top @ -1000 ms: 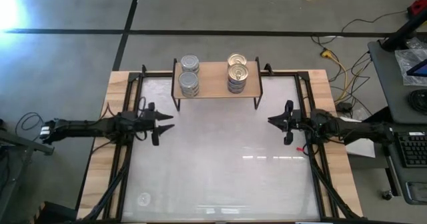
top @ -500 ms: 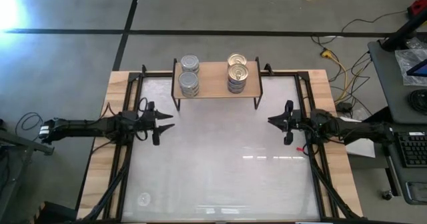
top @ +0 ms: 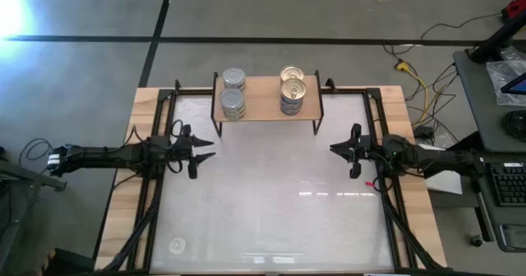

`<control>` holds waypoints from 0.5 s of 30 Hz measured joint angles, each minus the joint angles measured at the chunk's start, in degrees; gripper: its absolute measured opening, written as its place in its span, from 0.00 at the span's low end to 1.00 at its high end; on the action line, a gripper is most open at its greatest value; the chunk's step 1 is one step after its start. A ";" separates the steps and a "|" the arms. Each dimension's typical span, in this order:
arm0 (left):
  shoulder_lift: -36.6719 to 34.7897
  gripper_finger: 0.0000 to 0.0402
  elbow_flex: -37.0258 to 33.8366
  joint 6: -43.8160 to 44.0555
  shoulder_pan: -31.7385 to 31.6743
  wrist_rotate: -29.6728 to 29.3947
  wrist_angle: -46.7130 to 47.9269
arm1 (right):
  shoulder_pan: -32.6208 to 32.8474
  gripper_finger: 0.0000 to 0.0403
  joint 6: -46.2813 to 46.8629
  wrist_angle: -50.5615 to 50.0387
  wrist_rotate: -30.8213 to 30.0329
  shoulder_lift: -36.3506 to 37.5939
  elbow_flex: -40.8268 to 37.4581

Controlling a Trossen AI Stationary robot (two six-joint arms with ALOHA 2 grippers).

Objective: Stack canned seafood by type on shelf
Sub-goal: Return to Home Position

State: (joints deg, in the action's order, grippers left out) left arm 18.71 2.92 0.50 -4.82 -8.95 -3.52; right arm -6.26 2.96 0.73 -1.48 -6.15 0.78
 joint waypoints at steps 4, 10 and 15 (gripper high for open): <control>0.28 0.42 0.00 0.01 0.00 0.02 -0.03 | 0.00 0.09 0.00 0.00 0.00 0.00 0.00; 0.60 0.42 0.00 0.01 0.00 0.02 -0.04 | 0.00 0.09 0.00 0.00 0.00 0.00 0.00; 0.60 0.42 0.00 0.01 0.00 0.04 -0.05 | 0.00 0.09 0.00 0.00 0.00 0.00 -0.01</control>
State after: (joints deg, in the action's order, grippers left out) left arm 19.31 2.92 0.51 -4.82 -8.91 -3.57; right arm -6.26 2.96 0.73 -1.48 -6.15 0.76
